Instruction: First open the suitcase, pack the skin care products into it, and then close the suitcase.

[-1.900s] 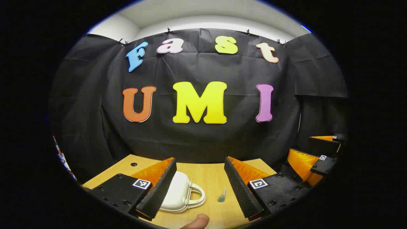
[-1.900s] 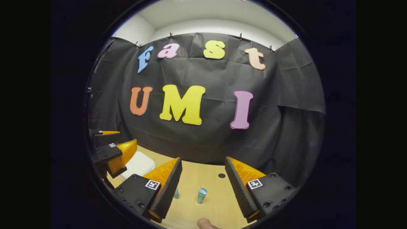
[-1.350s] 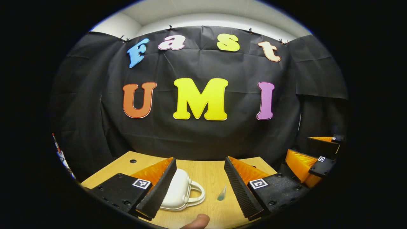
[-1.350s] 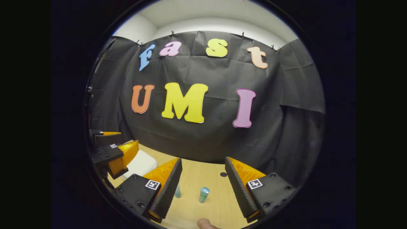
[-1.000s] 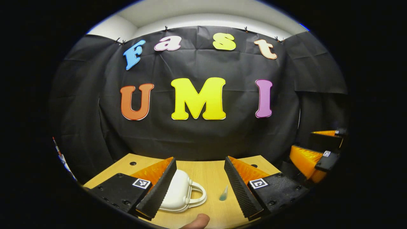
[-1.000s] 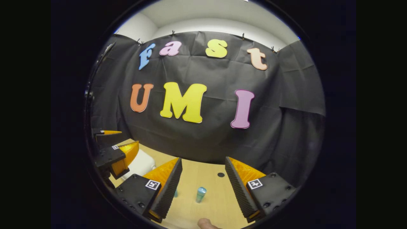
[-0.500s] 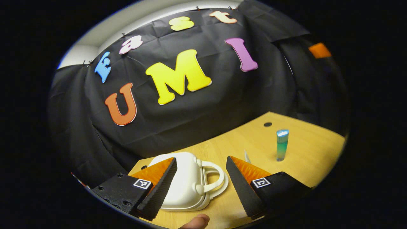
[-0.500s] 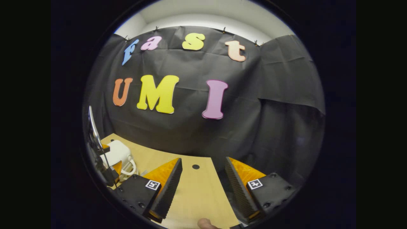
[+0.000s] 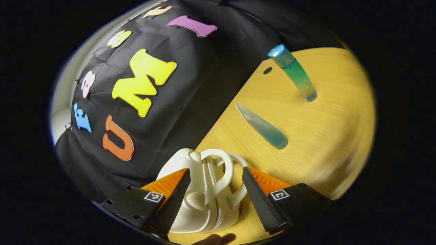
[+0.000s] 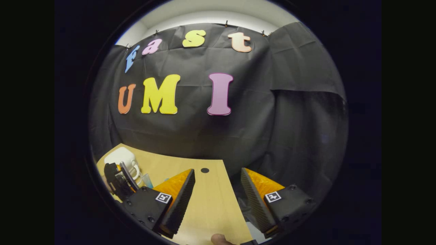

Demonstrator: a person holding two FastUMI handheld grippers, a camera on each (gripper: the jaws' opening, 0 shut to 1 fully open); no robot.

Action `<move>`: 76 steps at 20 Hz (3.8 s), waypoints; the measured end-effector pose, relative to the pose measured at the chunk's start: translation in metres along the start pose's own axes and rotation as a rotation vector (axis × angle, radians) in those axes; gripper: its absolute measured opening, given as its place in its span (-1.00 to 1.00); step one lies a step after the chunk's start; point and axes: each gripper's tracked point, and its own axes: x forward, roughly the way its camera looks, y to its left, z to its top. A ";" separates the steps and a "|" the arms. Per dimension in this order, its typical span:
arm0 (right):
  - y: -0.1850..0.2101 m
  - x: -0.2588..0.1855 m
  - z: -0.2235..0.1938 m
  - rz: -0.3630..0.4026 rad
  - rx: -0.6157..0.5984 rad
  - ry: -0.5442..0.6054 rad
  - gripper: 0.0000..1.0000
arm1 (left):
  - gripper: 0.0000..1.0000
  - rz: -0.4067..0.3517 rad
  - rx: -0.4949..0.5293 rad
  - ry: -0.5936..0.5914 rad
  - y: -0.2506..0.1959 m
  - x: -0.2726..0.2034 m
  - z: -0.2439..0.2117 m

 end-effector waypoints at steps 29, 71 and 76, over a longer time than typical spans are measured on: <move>0.093 -0.038 0.038 -0.230 -0.004 0.013 0.61 | -0.94 -0.178 -0.205 -0.002 0.129 -0.020 0.017; 0.244 -0.056 0.004 -0.140 -0.171 0.127 0.62 | 0.96 -0.103 -0.846 0.233 0.278 0.060 -0.393; 0.232 -0.051 0.002 -0.083 -0.168 0.105 0.62 | 0.96 -0.114 -0.812 0.053 0.293 0.016 -0.284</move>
